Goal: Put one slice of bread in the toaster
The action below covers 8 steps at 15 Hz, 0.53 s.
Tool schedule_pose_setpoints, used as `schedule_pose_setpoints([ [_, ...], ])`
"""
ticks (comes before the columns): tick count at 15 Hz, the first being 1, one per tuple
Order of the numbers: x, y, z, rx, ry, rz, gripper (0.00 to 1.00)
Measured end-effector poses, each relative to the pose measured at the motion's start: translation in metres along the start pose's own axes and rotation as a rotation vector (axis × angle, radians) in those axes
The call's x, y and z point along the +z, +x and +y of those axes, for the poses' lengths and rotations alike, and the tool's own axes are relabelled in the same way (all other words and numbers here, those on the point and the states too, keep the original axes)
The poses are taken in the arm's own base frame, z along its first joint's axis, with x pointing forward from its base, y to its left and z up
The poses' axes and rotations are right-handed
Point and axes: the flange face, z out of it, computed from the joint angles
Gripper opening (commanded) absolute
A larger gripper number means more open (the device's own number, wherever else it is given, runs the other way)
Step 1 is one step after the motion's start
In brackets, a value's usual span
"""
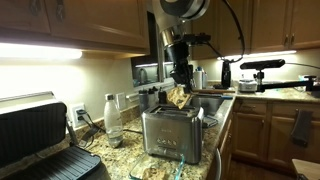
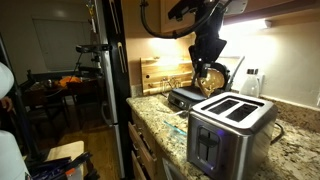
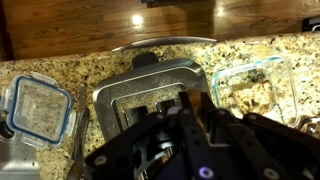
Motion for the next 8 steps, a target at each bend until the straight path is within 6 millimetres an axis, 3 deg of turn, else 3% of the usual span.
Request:
schedule_pose_setpoints([
  [8, 0.007, 0.022, 0.004, -0.035, -0.028, -0.012, 0.03],
])
